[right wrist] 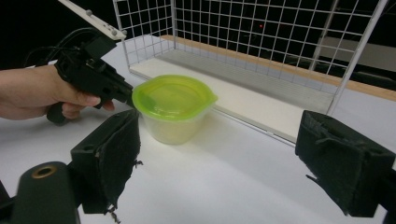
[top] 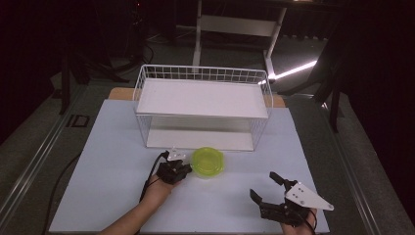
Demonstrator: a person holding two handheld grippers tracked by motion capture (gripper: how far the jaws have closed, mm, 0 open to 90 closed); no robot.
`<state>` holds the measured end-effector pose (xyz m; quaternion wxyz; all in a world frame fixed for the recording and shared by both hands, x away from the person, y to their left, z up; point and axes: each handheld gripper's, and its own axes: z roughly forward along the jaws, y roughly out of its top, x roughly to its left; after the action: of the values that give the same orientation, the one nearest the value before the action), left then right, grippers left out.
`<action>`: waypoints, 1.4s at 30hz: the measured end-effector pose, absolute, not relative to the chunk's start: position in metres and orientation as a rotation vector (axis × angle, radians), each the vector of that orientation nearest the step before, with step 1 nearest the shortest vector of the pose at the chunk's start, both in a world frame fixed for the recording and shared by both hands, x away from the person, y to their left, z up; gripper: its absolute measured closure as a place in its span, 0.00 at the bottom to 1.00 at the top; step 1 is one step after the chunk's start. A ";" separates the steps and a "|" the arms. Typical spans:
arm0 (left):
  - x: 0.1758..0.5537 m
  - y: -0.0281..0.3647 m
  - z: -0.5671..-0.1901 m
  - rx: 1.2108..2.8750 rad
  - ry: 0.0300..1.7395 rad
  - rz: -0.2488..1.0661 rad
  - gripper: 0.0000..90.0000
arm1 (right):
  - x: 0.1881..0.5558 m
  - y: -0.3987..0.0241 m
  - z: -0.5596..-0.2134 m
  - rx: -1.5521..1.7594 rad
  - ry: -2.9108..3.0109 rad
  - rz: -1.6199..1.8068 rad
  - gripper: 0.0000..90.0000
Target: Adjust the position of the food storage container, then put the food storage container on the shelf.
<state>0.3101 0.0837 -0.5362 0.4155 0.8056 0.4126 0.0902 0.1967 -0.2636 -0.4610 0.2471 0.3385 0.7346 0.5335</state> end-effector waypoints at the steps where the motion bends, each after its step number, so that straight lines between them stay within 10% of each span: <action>1: 0.310 0.083 -0.536 2.032 1.034 0.236 1.00 | 0.197 -0.264 -0.461 0.923 2.004 1.454 0.15; 12: 0.296 0.110 -0.527 1.993 1.035 0.239 0.96 | 0.197 -0.263 -0.461 0.931 2.011 1.464 0.16; 19: 0.258 0.149 -0.507 1.918 0.931 0.247 0.68 | 0.196 -0.257 -0.461 0.915 2.026 1.448 0.16; 29: 0.239 0.162 -0.485 1.818 0.910 0.257 0.02 | 0.195 -0.240 -0.459 0.871 2.086 1.446 0.16; 42: 0.244 0.152 -0.464 1.724 0.874 0.175 0.01 | 0.207 -0.214 -0.444 0.831 2.136 1.486 0.16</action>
<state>0.2441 0.1521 -0.4642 0.5651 0.7328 0.3716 0.0744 0.2071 -0.2143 -0.4440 0.2038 0.2978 0.7656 0.5326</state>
